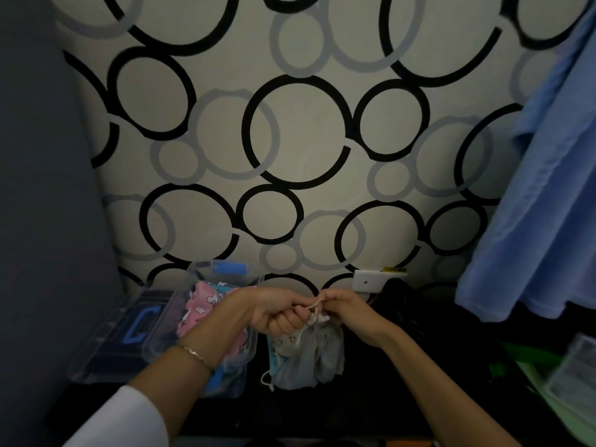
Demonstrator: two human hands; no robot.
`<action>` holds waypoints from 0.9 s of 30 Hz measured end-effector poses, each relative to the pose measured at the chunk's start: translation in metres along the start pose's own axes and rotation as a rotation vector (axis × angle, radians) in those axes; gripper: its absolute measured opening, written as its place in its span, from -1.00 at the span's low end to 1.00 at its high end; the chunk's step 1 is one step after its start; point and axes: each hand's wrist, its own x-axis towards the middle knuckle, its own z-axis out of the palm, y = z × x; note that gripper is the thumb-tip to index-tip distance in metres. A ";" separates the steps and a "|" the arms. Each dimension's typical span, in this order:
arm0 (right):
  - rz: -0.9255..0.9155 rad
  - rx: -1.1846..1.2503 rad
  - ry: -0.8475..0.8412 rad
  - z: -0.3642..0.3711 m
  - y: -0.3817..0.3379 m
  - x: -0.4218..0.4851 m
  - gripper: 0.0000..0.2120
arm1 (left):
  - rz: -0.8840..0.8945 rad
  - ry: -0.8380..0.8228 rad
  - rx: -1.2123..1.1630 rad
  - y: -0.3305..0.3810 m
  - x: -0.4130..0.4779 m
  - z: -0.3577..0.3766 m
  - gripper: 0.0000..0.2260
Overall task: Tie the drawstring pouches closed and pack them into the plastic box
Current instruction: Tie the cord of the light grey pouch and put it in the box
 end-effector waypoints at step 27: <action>0.007 1.080 0.224 -0.062 0.021 -0.004 -0.45 | 0.458 0.516 0.229 -0.021 -0.020 -0.027 -0.73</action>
